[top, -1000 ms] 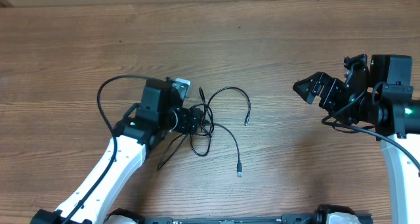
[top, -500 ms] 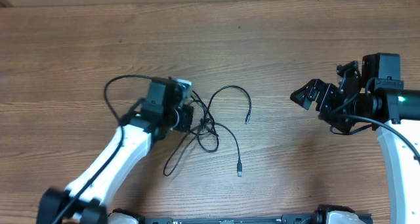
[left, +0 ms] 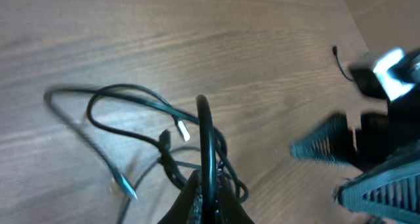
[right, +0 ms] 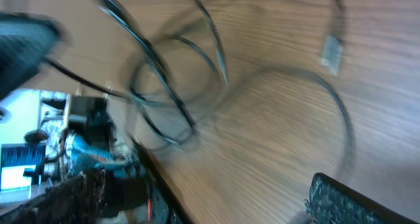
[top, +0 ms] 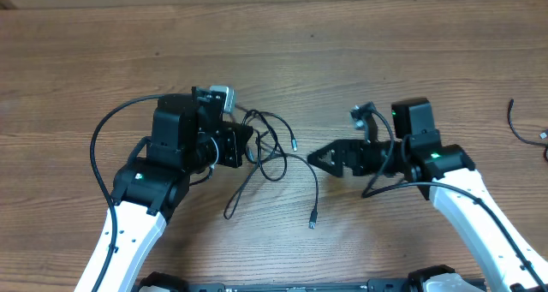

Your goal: Untangle cables

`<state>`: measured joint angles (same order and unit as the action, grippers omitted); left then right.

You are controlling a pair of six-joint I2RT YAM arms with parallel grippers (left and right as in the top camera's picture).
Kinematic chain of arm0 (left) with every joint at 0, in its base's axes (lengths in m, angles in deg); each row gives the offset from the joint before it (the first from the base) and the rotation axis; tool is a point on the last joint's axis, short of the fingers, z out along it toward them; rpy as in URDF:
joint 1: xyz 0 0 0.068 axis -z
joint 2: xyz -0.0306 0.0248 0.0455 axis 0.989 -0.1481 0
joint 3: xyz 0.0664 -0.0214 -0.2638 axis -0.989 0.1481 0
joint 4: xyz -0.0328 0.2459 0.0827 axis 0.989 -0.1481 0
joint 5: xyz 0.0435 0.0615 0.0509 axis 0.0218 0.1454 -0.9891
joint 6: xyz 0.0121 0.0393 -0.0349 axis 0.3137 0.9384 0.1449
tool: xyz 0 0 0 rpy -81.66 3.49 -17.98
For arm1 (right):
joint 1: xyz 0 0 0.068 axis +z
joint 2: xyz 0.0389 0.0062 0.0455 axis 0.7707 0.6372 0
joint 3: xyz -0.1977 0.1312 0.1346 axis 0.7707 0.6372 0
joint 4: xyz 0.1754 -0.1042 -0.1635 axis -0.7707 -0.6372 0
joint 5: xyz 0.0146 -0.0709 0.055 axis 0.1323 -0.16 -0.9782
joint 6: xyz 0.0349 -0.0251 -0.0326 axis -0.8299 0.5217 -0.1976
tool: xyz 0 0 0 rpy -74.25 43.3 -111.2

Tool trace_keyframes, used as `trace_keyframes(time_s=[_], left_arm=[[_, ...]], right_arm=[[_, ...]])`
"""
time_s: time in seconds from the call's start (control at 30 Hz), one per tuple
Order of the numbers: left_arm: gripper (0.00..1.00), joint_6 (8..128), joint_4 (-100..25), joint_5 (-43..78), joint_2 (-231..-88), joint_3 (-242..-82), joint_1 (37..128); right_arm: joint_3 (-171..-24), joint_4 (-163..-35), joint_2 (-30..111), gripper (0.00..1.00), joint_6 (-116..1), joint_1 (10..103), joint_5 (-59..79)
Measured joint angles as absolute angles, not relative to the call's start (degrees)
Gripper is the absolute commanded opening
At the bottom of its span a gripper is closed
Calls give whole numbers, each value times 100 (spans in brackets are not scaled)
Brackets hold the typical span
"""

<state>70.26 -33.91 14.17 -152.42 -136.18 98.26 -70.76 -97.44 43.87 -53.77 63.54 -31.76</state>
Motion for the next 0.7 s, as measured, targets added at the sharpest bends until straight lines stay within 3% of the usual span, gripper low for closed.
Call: trace_keyframes(time_s=[0.07, 0.2, 0.4, 0.47, 0.53, 0.57, 0.6, 0.7], left_arm=[[4, 7024, -3442, 1618, -15242, -13618, 9826], [4, 7024, -3422, 2096, -15242, -13618, 9826], [4, 7024, -3444, 2339, -15242, -13618, 9826], [4, 7024, -3444, 2339, -15242, -13618, 9826], [4, 7024, -3442, 2341, -15242, -13618, 9826], [4, 7024, -3439, 2374, -15242, -13618, 9826], [4, 7022, -3439, 2435, -15242, -13618, 9826], [4, 7022, -3409, 2667, -15242, -13618, 9826]], right_arm=[[-7085, -9163, 4382, 90, -5559, 6588, -3228], [-7085, -8505, 4382, 60, -6007, 7189, -2669], [-7085, -8581, 4382, 61, -6265, 7937, -1864], [-7085, -8664, 4382, 55, -6289, 8068, -1716], [-7085, -8704, 4382, 34, -6328, 8120, -1582], [-7085, -8730, 4382, 16, -6409, 8151, -1414], [-7085, -8741, 4382, 8, -6510, 8173, -1228], [-7085, -8778, 4389, 4, -6827, 8210, -737]])
